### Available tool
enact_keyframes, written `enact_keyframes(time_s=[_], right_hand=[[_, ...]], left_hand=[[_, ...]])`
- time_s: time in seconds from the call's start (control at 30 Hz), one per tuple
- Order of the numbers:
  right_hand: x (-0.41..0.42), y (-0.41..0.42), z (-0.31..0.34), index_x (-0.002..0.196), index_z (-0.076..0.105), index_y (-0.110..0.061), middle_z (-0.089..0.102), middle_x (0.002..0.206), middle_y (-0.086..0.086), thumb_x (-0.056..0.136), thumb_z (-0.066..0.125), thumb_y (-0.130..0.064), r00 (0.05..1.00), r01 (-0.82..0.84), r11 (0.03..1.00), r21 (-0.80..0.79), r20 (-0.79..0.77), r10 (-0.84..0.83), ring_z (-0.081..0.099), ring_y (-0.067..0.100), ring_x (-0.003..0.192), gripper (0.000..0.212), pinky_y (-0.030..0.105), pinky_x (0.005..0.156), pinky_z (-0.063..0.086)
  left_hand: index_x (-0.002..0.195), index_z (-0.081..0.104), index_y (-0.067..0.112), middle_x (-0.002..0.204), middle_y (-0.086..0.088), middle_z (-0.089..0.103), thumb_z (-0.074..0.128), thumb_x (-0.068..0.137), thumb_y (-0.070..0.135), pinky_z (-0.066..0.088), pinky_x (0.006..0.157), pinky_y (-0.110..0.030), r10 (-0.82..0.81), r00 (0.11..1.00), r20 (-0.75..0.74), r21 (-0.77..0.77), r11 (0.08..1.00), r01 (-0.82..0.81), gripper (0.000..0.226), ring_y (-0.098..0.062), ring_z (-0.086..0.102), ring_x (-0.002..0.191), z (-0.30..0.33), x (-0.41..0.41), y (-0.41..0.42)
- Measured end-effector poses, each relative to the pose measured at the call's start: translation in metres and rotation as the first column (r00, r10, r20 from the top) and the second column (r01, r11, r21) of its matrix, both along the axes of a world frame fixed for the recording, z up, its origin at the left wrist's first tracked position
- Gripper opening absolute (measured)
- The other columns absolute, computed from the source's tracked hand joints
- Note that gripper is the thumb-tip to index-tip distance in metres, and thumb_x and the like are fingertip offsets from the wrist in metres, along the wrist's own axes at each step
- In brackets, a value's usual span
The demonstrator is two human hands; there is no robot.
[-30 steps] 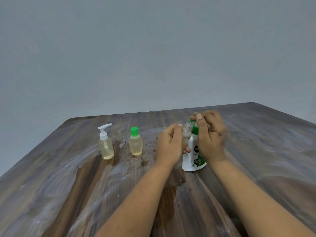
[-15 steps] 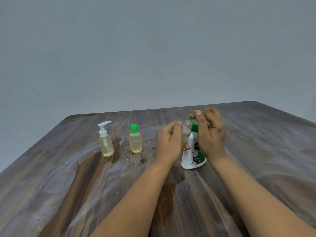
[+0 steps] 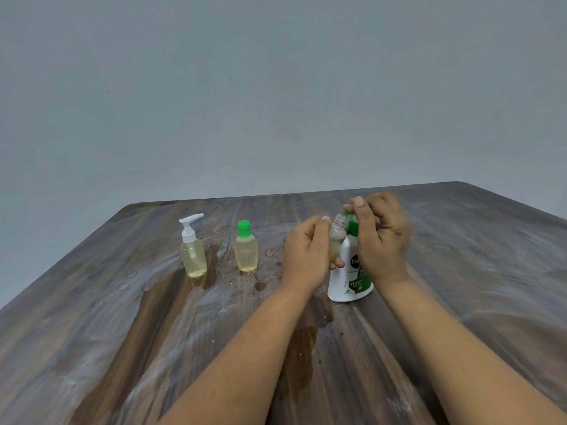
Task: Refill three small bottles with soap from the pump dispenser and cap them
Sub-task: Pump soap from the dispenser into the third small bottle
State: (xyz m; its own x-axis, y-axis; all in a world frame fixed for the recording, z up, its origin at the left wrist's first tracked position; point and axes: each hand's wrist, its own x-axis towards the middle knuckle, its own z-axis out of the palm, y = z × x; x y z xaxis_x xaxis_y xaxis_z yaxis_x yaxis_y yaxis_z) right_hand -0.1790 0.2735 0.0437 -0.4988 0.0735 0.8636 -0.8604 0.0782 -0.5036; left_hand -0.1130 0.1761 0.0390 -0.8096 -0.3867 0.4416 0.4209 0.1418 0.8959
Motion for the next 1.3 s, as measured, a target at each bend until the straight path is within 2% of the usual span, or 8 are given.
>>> enact_keyframes(time_s=[0.13,0.33,0.43,0.6,0.73,0.83,1.1,1.3], right_hand=[[0.0002,0.0,0.0006,0.077,0.065,-0.022,0.056,0.076,0.006,0.097,0.049,-0.027,1.0,-0.004,1.0,0.005,-0.004,0.004,0.056,0.007,0.072,0.026,0.017,0.064,0.043],[0.0019,0.0011,-0.0014,0.09,0.069,-0.008,0.063,0.093,0.008,0.099,0.04,-0.024,0.999,-0.014,1.0,0.002,-0.047,0.014,0.056,-0.004,0.091,0.034,0.012,0.078,0.041],[0.0008,-0.0012,-0.0031,0.083,0.069,-0.005,0.06,0.085,0.005,0.099,0.043,-0.025,0.998,0.015,1.0,0.003,-0.054,-0.015,0.057,-0.005,0.085,0.036,0.01,0.073,0.04],[-0.0013,-0.0014,-0.0004,0.075,0.067,-0.014,0.052,0.073,0.003,0.098,0.051,-0.026,0.999,0.045,0.999,0.01,-0.031,-0.044,0.053,0.005,0.068,0.03,0.014,0.061,0.039],[0.0015,0.0009,-0.0007,0.082,0.066,-0.012,0.06,0.082,0.009,0.098,0.045,-0.027,0.998,0.028,0.999,0.019,-0.062,-0.027,0.058,0.012,0.079,0.031,0.02,0.069,0.044],[0.0032,0.0011,-0.0001,0.087,0.07,-0.006,0.063,0.088,0.009,0.098,0.042,-0.028,0.999,0.012,1.0,0.016,-0.036,-0.012,0.057,0.005,0.086,0.037,0.017,0.075,0.044],[-0.0009,0.0001,-0.0009,0.078,0.071,-0.008,0.055,0.075,0.005,0.099,0.048,-0.028,0.999,0.032,0.999,0.004,-0.003,-0.032,0.054,0.004,0.071,0.037,0.015,0.063,0.04],[0.0004,0.0025,-0.0008,0.089,0.07,-0.009,0.063,0.089,0.002,0.1,0.043,-0.029,0.999,-0.027,1.0,-0.009,-0.028,0.027,0.057,0.0,0.089,0.035,0.017,0.077,0.044]], left_hand=[[0.083,0.055,-0.009,0.057,-0.012,0.057,0.04,0.104,0.017,0.042,0.04,-0.019,-0.013,1.0,-0.001,0.004,1.0,0.013,0.036,-0.018,0.056,0.042,-0.0003,-0.0005,-0.0003],[0.084,0.057,-0.007,0.056,-0.008,0.059,0.04,0.104,0.018,0.041,0.039,-0.019,-0.01,1.0,-0.002,0.004,1.0,0.01,0.037,-0.018,0.058,0.043,-0.0016,-0.0014,-0.0008],[0.082,0.057,-0.004,0.054,-0.006,0.059,0.04,0.104,0.018,0.041,0.039,-0.019,-0.016,1.0,-0.003,0.009,1.0,0.016,0.036,-0.019,0.058,0.042,-0.0023,-0.002,-0.0017],[0.083,0.056,-0.008,0.055,-0.008,0.058,0.04,0.104,0.018,0.041,0.039,-0.019,-0.015,1.0,-0.011,0.007,1.0,0.015,0.037,-0.019,0.058,0.042,-0.002,-0.003,-0.0013],[0.082,0.058,-0.004,0.052,-0.003,0.059,0.039,0.104,0.017,0.042,0.039,-0.02,-0.028,1.0,-0.014,-0.001,1.0,0.028,0.036,-0.018,0.057,0.041,-0.0009,-0.0009,-0.001],[0.081,0.058,-0.005,0.051,-0.002,0.058,0.039,0.104,0.017,0.041,0.039,-0.02,-0.017,1.0,-0.012,-0.007,1.0,0.017,0.036,-0.018,0.056,0.041,-0.0009,-0.0004,-0.001],[0.083,0.056,-0.008,0.05,-0.004,0.058,0.04,0.104,0.018,0.043,0.04,-0.02,0.0,1.0,-0.012,-0.019,1.0,0.0,0.037,-0.016,0.057,0.041,-0.0012,-0.0007,-0.0012],[0.084,0.059,-0.006,0.052,-0.001,0.059,0.039,0.104,0.017,0.042,0.04,-0.02,-0.012,1.0,-0.015,-0.02,1.0,0.011,0.036,-0.016,0.057,0.042,-0.0008,0.0011,-0.0011]])
